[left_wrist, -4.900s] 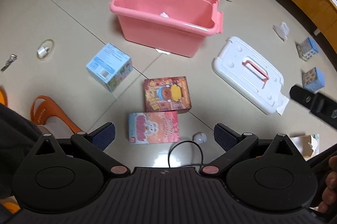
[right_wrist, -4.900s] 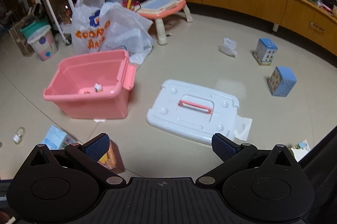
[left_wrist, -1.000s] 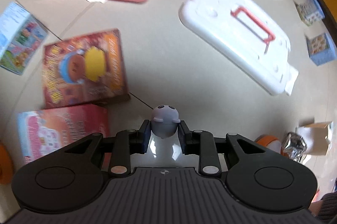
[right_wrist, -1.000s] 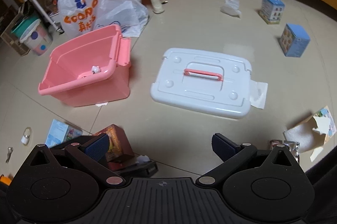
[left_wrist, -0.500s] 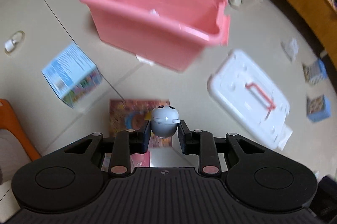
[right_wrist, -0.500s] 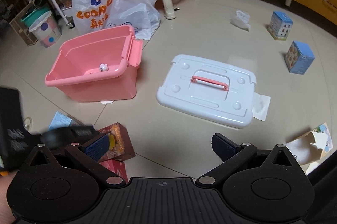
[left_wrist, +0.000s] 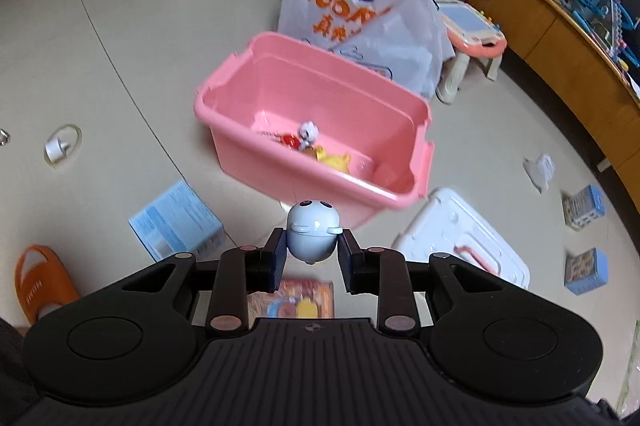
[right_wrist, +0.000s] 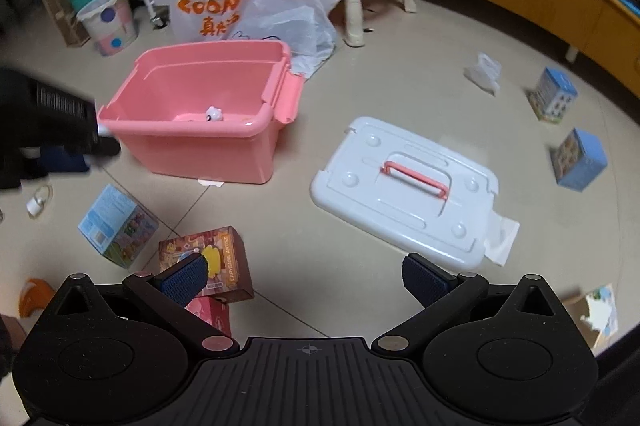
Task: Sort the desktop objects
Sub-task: 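Carry the white figurine with the left gripper over the pink bin, then lower the figurine into the pink bin and open the left gripper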
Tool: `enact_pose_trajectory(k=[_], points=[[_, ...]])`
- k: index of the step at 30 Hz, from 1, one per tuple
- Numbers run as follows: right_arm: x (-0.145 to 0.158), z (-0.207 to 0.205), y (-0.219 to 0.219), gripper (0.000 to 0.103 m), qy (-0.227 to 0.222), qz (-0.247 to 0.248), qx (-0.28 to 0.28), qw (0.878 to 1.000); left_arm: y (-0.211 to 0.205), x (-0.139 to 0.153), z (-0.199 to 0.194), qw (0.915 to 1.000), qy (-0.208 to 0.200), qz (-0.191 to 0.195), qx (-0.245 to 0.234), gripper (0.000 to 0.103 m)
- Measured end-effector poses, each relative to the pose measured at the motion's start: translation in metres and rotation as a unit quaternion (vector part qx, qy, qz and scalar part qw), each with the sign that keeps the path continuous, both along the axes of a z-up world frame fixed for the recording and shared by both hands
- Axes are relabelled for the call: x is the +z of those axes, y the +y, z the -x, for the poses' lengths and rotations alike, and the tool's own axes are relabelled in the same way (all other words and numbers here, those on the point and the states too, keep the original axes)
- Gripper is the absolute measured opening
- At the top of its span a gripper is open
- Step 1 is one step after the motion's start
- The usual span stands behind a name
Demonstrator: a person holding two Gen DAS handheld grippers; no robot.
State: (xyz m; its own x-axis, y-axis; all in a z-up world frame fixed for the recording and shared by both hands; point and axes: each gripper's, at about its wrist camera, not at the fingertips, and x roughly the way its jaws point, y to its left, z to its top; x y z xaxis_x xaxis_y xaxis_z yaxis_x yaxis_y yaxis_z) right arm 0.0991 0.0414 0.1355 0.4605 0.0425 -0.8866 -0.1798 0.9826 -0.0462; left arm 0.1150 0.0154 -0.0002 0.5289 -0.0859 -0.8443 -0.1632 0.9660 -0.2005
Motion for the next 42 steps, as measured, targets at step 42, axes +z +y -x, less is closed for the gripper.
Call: enact_pose_trajectory(k=[42], points=[[-0.033, -0.034, 0.013, 0.103, 0.120, -0.083, -0.056, 0.988, 0.034, -0.155, -0.255, 0.9904, 0.130, 0.024, -0.040, 0.028]])
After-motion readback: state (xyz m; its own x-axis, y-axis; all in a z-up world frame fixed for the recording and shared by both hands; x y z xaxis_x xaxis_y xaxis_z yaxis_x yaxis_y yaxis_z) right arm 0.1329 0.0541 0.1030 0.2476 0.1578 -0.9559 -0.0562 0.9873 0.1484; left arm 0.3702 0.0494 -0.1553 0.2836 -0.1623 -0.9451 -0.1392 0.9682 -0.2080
